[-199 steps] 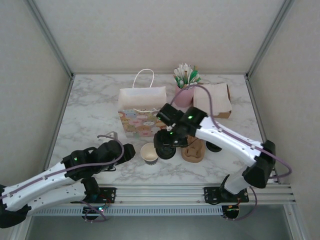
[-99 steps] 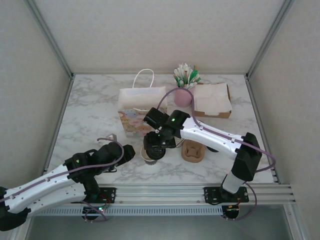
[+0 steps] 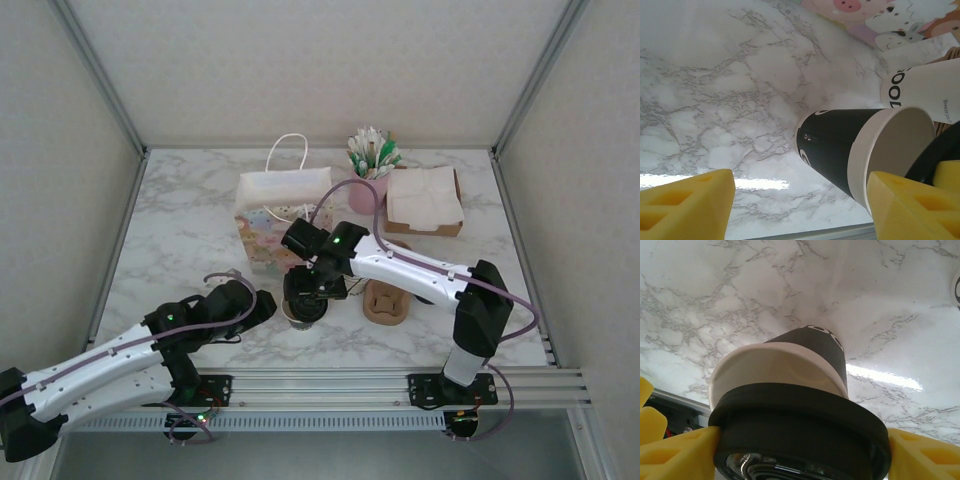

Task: Pack the takeout coffee

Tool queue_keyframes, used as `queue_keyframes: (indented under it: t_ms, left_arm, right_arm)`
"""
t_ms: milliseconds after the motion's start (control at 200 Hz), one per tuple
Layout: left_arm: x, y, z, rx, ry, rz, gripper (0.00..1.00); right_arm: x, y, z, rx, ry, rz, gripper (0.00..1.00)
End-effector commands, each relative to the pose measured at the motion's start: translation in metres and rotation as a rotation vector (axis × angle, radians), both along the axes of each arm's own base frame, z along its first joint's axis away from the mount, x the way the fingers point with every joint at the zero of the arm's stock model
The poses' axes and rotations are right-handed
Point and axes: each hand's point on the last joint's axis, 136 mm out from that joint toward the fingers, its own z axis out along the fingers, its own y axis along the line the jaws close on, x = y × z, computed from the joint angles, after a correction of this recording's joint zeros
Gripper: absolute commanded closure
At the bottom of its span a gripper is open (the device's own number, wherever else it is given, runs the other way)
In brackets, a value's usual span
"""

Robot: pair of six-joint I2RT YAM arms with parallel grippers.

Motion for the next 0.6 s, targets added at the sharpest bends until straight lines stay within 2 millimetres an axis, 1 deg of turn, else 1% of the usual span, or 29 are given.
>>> queue_keyframes:
  t_ms: [0, 295, 596]
  left_arm:
    - [0.002, -0.003, -0.004, -0.020, 0.021, 0.011, 0.30]
    - [0.005, -0.008, -0.011, -0.014, 0.041, -0.005, 0.31]
    - [0.007, -0.010, -0.015, -0.010, 0.056, -0.015, 0.33]
  right_arm:
    - [-0.002, 0.005, 0.000, -0.012, 0.013, 0.000, 0.20]
    - [0.000, 0.008, -0.004, -0.025, 0.022, -0.009, 0.19]
    - [0.001, 0.009, -0.008, -0.040, 0.029, -0.017, 0.13]
